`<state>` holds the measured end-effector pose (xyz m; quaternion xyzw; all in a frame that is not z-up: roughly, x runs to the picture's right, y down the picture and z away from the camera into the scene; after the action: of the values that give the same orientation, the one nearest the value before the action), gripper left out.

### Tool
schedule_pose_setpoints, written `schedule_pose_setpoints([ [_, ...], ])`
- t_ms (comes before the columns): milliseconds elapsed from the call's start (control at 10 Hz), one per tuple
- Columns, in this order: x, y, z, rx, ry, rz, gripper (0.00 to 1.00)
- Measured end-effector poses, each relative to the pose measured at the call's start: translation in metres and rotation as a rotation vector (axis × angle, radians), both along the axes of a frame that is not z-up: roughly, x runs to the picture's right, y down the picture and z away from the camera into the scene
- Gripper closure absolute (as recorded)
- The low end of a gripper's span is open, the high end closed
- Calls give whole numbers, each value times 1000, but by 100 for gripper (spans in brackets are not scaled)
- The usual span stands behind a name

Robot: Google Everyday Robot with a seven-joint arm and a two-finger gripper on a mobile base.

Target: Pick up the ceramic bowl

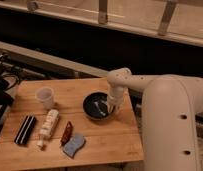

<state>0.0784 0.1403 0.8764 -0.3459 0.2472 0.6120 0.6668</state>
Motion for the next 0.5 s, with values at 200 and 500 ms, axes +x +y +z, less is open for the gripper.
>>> schedule_pose_setpoints([
  [200, -11, -2, 0, -4, -2, -15, 97],
  [500, -10, -18, -12, -12, -24, -17, 99],
])
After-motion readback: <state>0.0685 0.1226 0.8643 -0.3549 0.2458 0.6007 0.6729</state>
